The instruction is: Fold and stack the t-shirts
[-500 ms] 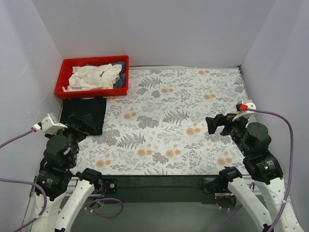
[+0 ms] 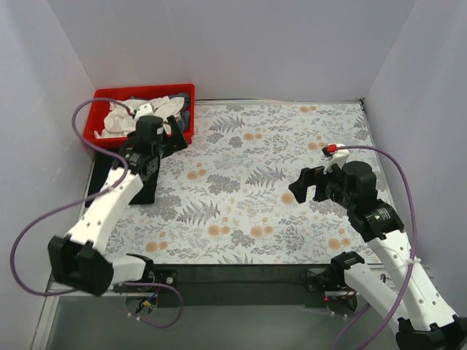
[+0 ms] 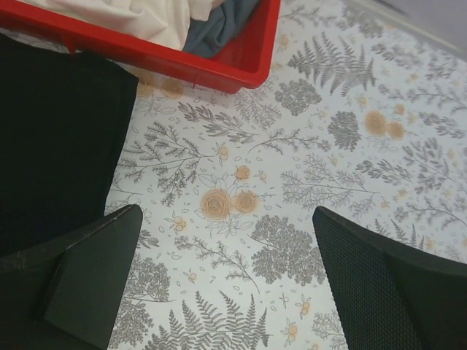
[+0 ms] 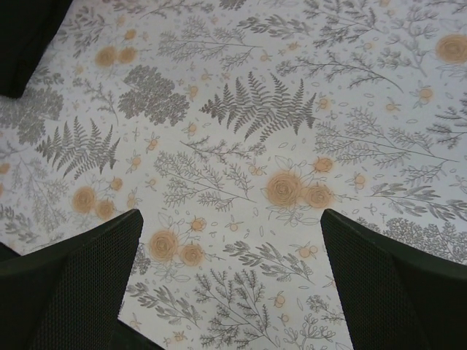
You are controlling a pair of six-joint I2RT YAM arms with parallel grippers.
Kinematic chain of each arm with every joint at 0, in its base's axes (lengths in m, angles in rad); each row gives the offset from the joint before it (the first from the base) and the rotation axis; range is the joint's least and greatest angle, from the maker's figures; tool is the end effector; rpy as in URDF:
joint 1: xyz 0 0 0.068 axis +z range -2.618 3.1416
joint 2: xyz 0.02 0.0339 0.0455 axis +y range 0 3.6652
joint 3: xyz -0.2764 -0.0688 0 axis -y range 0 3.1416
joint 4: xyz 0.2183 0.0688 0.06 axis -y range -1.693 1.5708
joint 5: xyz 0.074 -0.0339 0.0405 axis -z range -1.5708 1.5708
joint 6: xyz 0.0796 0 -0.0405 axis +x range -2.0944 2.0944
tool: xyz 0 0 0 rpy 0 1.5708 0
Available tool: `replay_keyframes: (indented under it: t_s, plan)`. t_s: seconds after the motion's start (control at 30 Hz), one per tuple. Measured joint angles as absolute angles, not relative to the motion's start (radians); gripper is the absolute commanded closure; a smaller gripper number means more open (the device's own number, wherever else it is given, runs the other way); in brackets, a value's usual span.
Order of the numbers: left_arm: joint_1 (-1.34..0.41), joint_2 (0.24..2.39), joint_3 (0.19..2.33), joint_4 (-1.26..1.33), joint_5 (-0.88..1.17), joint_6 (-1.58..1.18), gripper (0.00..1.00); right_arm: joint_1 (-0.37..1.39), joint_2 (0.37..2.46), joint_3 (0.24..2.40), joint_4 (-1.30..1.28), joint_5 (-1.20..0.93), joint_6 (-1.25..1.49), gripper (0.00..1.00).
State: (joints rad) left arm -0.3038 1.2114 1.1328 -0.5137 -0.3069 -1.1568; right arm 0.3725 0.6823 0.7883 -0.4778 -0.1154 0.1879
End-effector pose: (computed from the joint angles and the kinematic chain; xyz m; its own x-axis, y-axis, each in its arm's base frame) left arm 0.2643 -0.0577 0.3312 -0.2564 -0.8342 -0.4882 -0.4692 0.5490 -0.6917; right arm 0.1446 0.0663 0.3149 -0.4186 0.0356 -0.9075 -0.3901 0.8953 0.2151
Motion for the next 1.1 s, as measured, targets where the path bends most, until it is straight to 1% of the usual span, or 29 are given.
replay_keyframes:
  t_s: [0.1, 0.17, 0.2, 0.23, 0.43, 0.5, 0.63, 0.67, 0.73, 0.77, 0.8, 0.87, 0.9, 0.93, 1.0, 1.1]
  plan:
    - [-0.257, 1.413, 1.252, -0.482, -0.286, -1.16, 0.08, 0.373, 0.719, 0.788, -0.474, -0.17, 0.181, 0.02]
    - [-0.203, 1.544, 1.347, -0.459, -0.264, -1.169, 0.09, 0.373, 0.745, 0.787, -0.472, -0.205, 0.179, 0.02]
    - [-0.18, 1.591, 1.38, -0.44, -0.259, -1.172, 0.12, 0.373, 0.757, 0.786, -0.471, -0.218, 0.179, 0.02]
    - [-0.153, 1.644, 1.412, -0.418, -0.257, -1.178, 0.13, 0.373, 0.772, 0.786, -0.471, -0.235, 0.178, 0.02]
    - [-0.039, 1.905, 1.587, -0.356, -0.26, -1.166, 0.15, 0.373, 0.849, 0.774, -0.469, -0.301, 0.178, 0.02]
    - [-0.022, 2.004, 1.679, -0.355, -0.265, -1.148, 0.15, 0.373, 0.87, 0.774, -0.469, -0.309, 0.178, 0.02]
    - [-0.019, 2.128, 1.771, -0.343, -0.274, -1.113, 0.18, 0.373, 0.9, 0.774, -0.469, -0.317, 0.178, 0.02]
    - [-0.02, 2.155, 1.782, -0.344, -0.277, -1.103, 0.24, 0.373, 0.905, 0.773, -0.469, -0.318, 0.178, 0.02]
    - [-0.02, 2.193, 1.792, -0.344, -0.282, -1.09, 0.29, 0.373, 0.917, 0.773, -0.469, -0.318, 0.178, 0.02]
    - [-0.02, 2.207, 1.793, -0.345, -0.284, -1.084, 0.4, 0.373, 0.923, 0.773, -0.469, -0.319, 0.178, 0.02]
    - [-0.02, 2.222, 1.794, -0.347, -0.287, -1.082, 0.47, 0.373, 0.93, 0.772, -0.468, -0.321, 0.179, 0.02]
    - [-0.02, 2.249, 1.803, -0.347, -0.294, -1.07, 0.68, 0.373, 0.941, 0.771, -0.468, -0.325, 0.179, 0.02]
    - [-0.02, 2.254, 1.808, -0.349, -0.297, -1.063, 0.86, 0.373, 0.948, 0.771, -0.469, -0.326, 0.179, 0.02]
    - [-0.02, 2.257, 1.809, -0.352, -0.298, -1.064, 0.92, 0.373, 0.955, 0.771, -0.468, -0.328, 0.179, 0.02]
    - [-0.017, 2.252, 1.81, -0.357, -0.299, -1.047, 1.0, 0.373, 0.963, 0.771, -0.469, -0.333, 0.179, 0.02]
    - [-0.016, 2.226, 1.81, -0.36, -0.299, -1.028, 1.0, 0.373, 0.97, 0.771, -0.469, -0.34, 0.178, 0.02]
